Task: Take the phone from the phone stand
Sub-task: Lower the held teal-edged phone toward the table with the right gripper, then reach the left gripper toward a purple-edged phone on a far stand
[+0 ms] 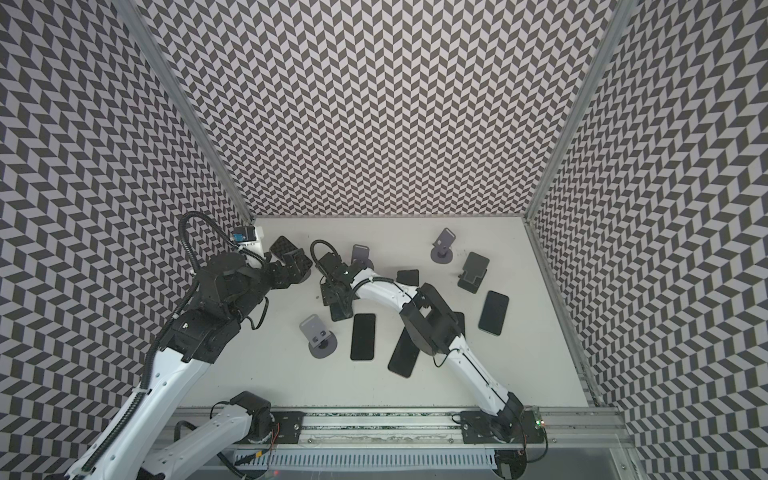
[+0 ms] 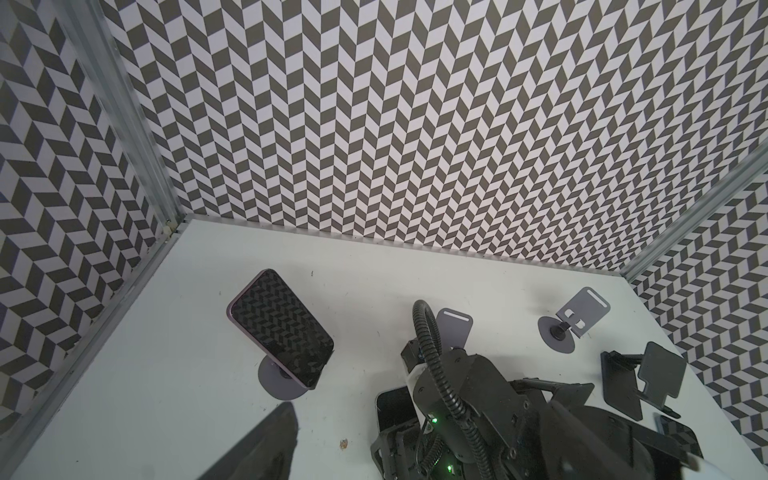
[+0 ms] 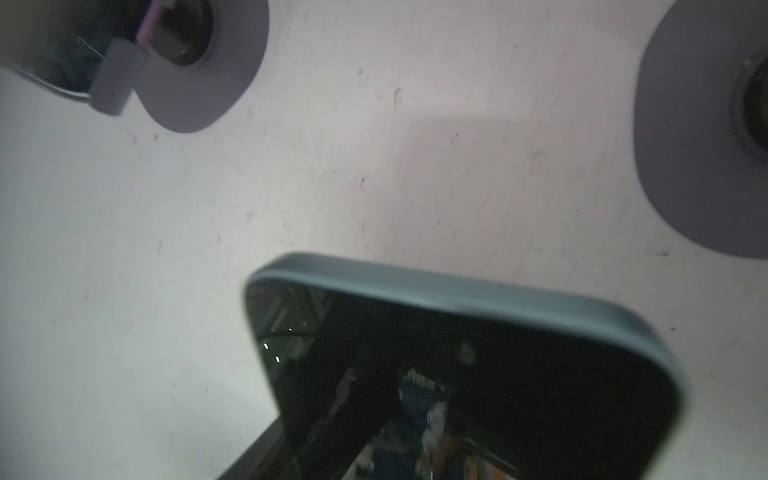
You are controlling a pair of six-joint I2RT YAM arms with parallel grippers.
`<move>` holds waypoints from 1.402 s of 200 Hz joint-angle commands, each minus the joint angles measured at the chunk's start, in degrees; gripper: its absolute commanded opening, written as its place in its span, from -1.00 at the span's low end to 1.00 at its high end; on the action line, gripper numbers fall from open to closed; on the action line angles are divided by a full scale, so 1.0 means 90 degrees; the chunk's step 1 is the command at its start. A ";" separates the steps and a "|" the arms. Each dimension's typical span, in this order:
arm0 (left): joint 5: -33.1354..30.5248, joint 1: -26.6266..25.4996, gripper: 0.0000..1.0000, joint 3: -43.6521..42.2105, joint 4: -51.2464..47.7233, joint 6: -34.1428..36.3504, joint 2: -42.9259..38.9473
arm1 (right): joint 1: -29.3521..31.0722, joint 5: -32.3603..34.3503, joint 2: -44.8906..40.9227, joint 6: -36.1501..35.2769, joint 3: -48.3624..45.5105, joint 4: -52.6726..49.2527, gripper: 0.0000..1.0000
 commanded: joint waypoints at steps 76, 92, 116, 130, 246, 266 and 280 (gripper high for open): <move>-0.0224 0.0038 0.83 -0.0068 -0.0094 0.0053 -0.0143 | 0.0077 0.0073 -0.0004 0.0127 0.0162 -0.0137 0.62; -0.0234 0.0044 0.84 -0.0068 -0.0086 0.0054 -0.0138 | 0.0075 0.0064 -0.0013 0.0118 0.0233 -0.0163 0.63; -0.0261 0.0045 0.84 -0.0043 -0.0052 0.0063 -0.0117 | 0.0078 0.0030 -0.0079 0.0120 0.0281 -0.0150 0.63; -0.0282 0.0048 0.83 -0.0027 -0.0047 0.0091 -0.0101 | 0.0068 0.0017 -0.0125 0.0130 0.0323 -0.0151 0.63; -0.0998 0.0087 0.83 0.0249 0.0204 0.0142 0.0243 | -0.0041 0.0264 -0.1218 0.0014 0.0497 -0.0290 0.64; -0.1342 0.0114 0.84 0.0344 0.0312 -0.0019 0.0501 | -0.0178 0.0253 -0.1515 -0.0117 0.0494 -0.0344 0.63; -0.1586 0.0136 0.84 0.0468 0.0351 -0.0205 0.0758 | -0.0314 0.0226 -0.1757 -0.0198 0.0497 -0.0351 0.62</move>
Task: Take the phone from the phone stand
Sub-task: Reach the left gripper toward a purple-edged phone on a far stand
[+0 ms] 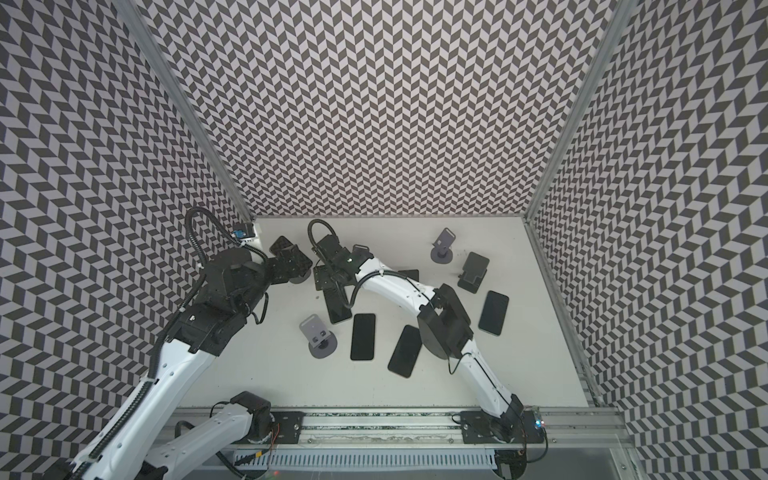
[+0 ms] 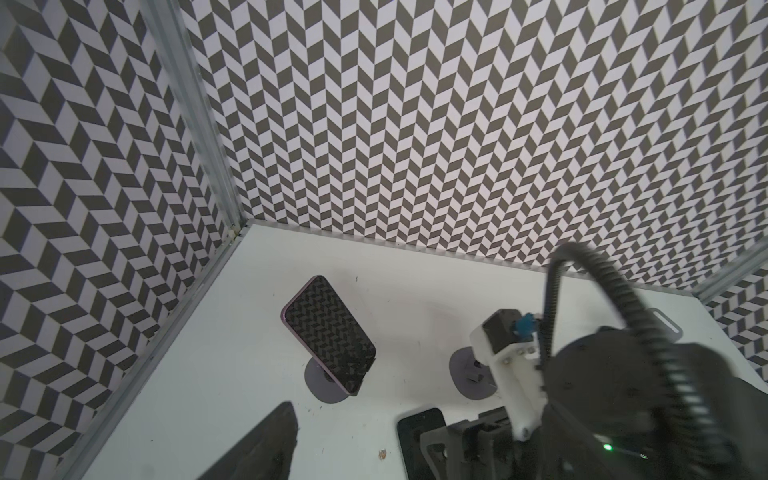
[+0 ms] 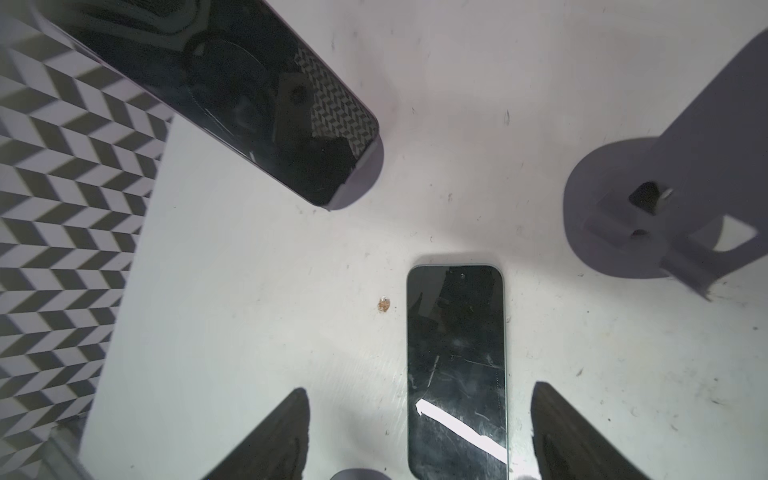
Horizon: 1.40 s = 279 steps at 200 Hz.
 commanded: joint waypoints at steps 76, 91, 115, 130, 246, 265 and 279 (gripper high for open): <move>-0.1534 0.0121 0.85 0.0980 0.0151 -0.2191 0.1885 | -0.1598 -0.1212 -0.1923 -0.0822 -0.0077 0.0293 0.61; -0.1727 0.0133 0.85 0.1130 -0.0077 -0.2724 0.2246 | -0.1809 -0.1426 -0.2133 -0.0901 -0.0194 0.0224 0.61; -0.2009 0.0135 0.85 0.1516 -0.0766 -0.3833 0.2864 | -0.1996 -0.1867 -0.2507 -0.0988 -0.0580 0.0182 0.60; -0.2050 0.0134 0.86 0.1758 -0.1130 -0.4336 0.3228 | -0.2069 -0.2194 -0.2822 -0.0868 -0.0981 0.0300 0.60; -0.1940 0.0157 0.87 0.2402 -0.1485 -0.5366 0.4691 | -0.2066 -0.2929 -0.3627 -0.0721 -0.2043 0.0588 0.58; -0.1902 0.0177 0.87 0.2359 -0.1361 -0.5356 0.4729 | -0.2068 -0.3008 -0.3545 -0.0733 -0.1923 0.0551 0.57; -0.1875 0.0185 0.87 0.2356 -0.1358 -0.5417 0.4788 | -0.2071 -0.3106 -0.3473 -0.0729 -0.1826 0.0529 0.57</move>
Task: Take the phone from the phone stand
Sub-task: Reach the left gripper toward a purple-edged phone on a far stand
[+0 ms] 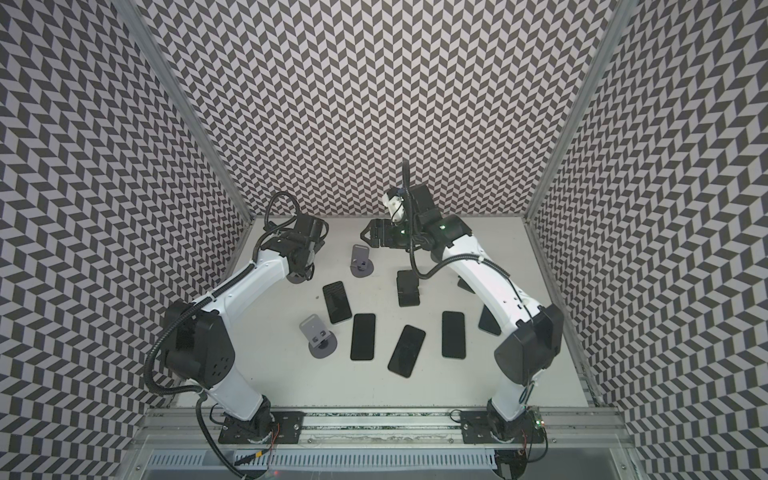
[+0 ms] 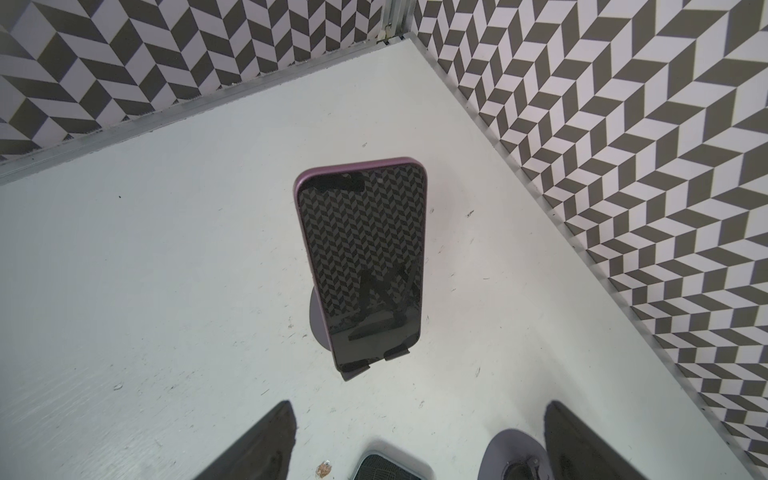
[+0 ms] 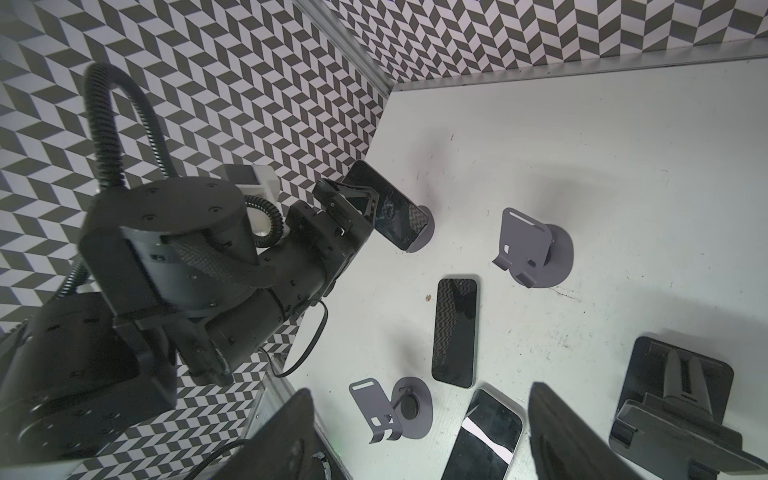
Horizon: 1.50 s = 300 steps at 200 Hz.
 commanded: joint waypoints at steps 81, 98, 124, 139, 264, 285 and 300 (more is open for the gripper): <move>-0.0147 0.0136 0.89 0.0030 -0.0109 -0.0346 0.0009 | 0.0057 -0.0536 0.0147 0.0103 0.0545 0.0267 0.53; -0.0120 0.0148 0.89 -0.0051 -0.0011 -0.0274 -0.0052 | 0.0129 -0.0576 0.0146 0.0123 0.0535 0.0277 0.53; -0.0129 0.0160 0.89 -0.0139 0.0116 -0.0151 -0.0164 | 0.0291 -0.0578 0.0128 0.0123 0.0538 0.0301 0.53; -0.0124 0.0169 0.90 -0.0132 0.0137 -0.0088 -0.0200 | 0.0357 -0.0603 0.0141 0.0117 0.0561 0.0320 0.53; -0.0052 0.0282 0.91 0.0151 0.0192 0.0152 0.0107 | 0.0362 -0.0937 0.0342 0.0235 0.0864 0.0345 0.53; 0.0089 0.0379 0.91 0.0171 0.0412 0.0393 0.0205 | 0.0362 -0.0993 0.0401 0.0243 0.0927 0.0338 0.53; 0.0149 0.0457 0.91 0.0307 0.0425 0.0517 0.0358 | 0.0363 -0.1041 0.0430 0.0260 0.0914 0.0347 0.52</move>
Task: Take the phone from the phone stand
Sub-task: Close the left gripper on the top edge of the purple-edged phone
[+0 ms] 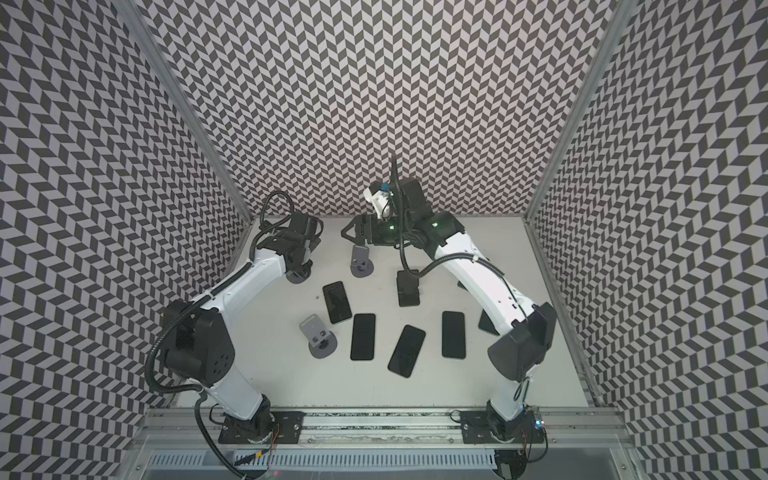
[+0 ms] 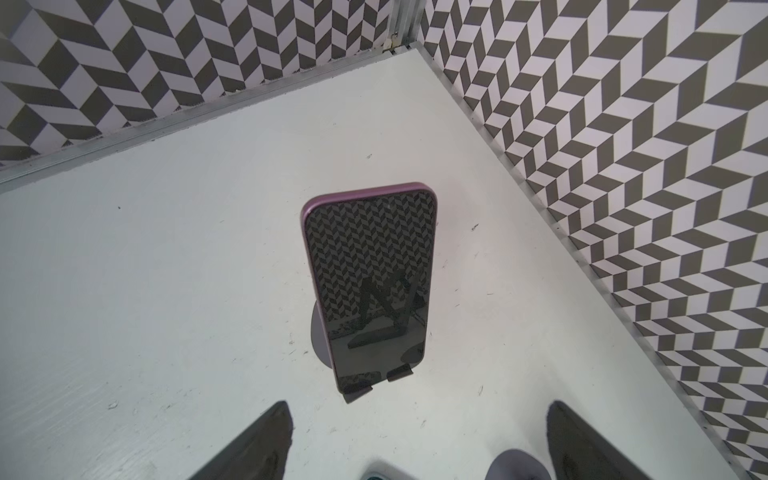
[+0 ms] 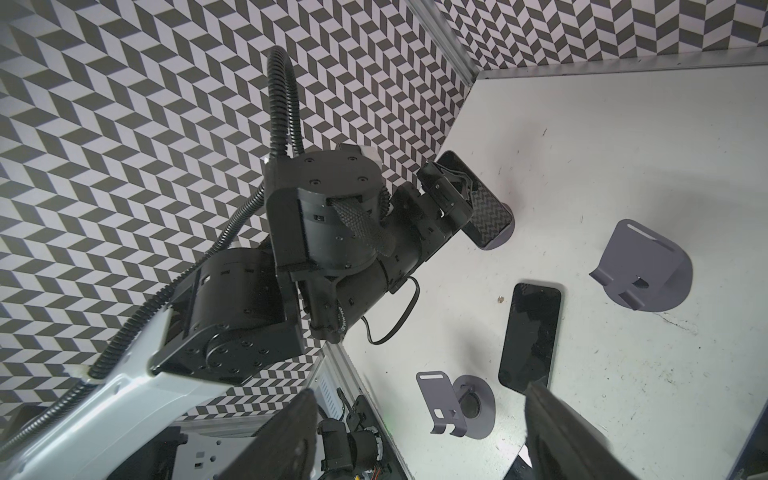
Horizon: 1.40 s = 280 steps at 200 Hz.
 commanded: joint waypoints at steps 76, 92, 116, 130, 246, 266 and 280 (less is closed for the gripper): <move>-0.0211 0.0375 1.00 0.1708 -0.1060 -0.0298 0.1330 | 0.0005 -0.0188 0.0224 0.0112 0.0245 0.0204 0.52; -0.0274 0.0379 1.00 0.1873 -0.1257 -0.0516 0.1466 | 0.0008 -0.0157 0.0222 0.0134 0.0244 0.0195 0.52; -0.0321 0.0382 1.00 0.1958 -0.1354 -0.0767 0.1559 | 0.0009 -0.0156 0.0238 0.0130 0.0249 0.0178 0.51; -0.0352 0.0400 1.00 0.2099 -0.1609 -0.0950 0.1676 | 0.0007 -0.0167 0.0257 0.0136 0.0249 0.0168 0.51; -0.0655 0.0468 1.00 0.2553 -0.2141 -0.1342 0.2084 | 0.0001 -0.0200 0.0303 0.0114 0.0274 0.0134 0.51; -0.0721 0.0489 1.00 0.2651 -0.2237 -0.1351 0.2164 | -0.0004 -0.0187 0.0299 0.0108 0.0267 0.0136 0.51; -0.0759 0.0492 1.00 0.2678 -0.2292 -0.1351 0.2204 | -0.0004 -0.0190 0.0317 0.0112 0.0267 0.0136 0.51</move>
